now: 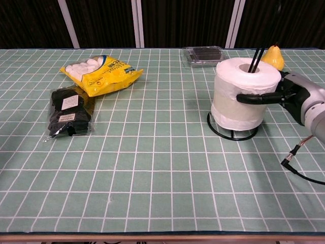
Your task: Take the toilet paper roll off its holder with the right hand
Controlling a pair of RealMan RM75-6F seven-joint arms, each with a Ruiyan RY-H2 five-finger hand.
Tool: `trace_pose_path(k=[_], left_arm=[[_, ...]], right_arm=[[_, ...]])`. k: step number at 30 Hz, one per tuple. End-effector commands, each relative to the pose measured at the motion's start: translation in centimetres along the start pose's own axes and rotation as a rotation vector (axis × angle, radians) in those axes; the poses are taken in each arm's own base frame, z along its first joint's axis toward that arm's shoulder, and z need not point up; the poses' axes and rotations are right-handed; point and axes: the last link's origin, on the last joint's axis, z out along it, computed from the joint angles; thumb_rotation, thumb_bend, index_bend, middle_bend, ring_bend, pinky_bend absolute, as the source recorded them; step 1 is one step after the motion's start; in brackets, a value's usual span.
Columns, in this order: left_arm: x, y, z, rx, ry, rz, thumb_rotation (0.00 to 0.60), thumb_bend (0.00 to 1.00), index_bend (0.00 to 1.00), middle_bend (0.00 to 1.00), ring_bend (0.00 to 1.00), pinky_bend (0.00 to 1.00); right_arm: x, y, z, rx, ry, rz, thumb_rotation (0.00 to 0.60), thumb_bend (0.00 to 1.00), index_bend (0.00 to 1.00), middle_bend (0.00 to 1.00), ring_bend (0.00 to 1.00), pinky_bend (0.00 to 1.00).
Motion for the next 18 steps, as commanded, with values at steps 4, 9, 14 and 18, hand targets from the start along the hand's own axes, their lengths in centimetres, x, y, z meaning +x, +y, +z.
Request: trace_pose_path(k=[4,9,14,18], left_arm=[[0.0,0.0,0.0,0.001,0.0,-0.001,0.6,0.12,0.13,0.0,0.0,0.0],[0.1,0.0,0.0,0.002,0.002,-0.003,0.6,0.12,0.13,0.0,0.0,0.0],[0.0,0.0,-0.1,0.0,0.002,-0.001,0.6,0.12,0.13,0.0,0.0,0.0],[0.0,0.2,-0.1,-0.002,-0.001,0.002,0.6,0.12,0.13,0.0,0.0,0.0]], right_arm=[[1.2,-2.1,0.5,0.046,0.001,0.0,0.6,0.0,0.3,0.25,0.18,0.0],[3.4,-5.0,0.6,0.098,0.007,-0.026,0.6,0.0,0.3,0.25,0.18,0.0],[6.1,-8.6,0.3,0.144,0.007,-0.067,0.6,0.0,0.3,0.25,0.18,0.0],[8.0,-11.4,-0.2,0.173,0.005,-0.102,0.6,0.0,0.3,0.25,0.18,0.0]])
